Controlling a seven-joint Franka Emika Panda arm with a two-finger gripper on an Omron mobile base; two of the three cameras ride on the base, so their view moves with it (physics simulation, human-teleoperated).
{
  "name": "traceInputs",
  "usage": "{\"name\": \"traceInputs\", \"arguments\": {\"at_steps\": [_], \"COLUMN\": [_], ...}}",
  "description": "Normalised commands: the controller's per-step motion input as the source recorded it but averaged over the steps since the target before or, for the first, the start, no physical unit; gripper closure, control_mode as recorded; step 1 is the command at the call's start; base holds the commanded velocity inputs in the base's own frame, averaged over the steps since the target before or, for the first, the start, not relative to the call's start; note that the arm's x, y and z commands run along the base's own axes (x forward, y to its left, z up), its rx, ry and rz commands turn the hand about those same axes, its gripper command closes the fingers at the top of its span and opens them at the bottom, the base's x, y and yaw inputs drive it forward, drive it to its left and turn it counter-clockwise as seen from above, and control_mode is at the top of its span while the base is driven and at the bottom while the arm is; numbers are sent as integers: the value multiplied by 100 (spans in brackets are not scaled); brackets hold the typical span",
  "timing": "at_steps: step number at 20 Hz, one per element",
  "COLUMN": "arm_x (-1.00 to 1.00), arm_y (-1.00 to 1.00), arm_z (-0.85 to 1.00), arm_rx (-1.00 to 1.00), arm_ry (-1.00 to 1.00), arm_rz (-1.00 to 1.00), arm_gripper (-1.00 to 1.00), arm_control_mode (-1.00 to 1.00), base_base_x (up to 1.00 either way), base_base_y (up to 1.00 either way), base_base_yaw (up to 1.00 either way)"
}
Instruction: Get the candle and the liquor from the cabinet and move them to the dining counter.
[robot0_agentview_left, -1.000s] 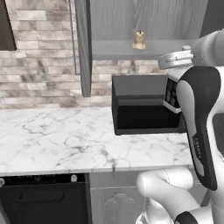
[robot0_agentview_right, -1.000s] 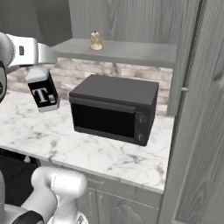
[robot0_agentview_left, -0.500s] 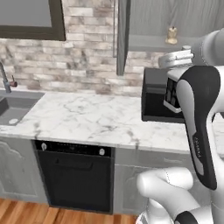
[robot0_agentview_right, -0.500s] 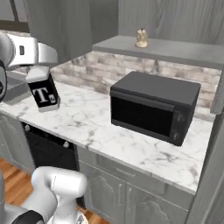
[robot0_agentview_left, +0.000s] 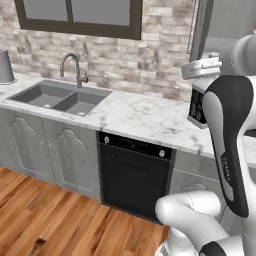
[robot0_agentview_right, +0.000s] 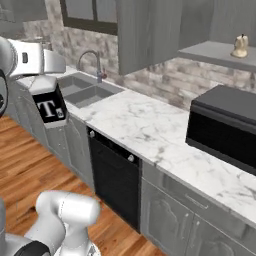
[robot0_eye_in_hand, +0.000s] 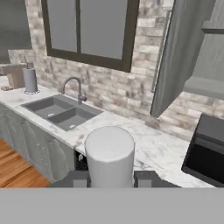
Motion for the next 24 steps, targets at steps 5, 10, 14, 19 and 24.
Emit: {"name": "traceInputs", "arguments": {"at_steps": [5,10,14,19,24], "arm_x": [0,0,0,0,0], "arm_y": [0,0,0,0,0], "arm_z": [0,0,0,0,0], "arm_rx": [0,0,0,0,0], "arm_ry": [0,0,0,0,0], "arm_rz": [0,0,0,0,0], "arm_gripper": [100,100,100,100,100], "arm_control_mode": [100,100,100,100,100], "base_base_x": [-19,-3,0,0,1], "base_base_y": [59,61,54,50,42], "base_base_yaw": [48,49,50,49,50]}}
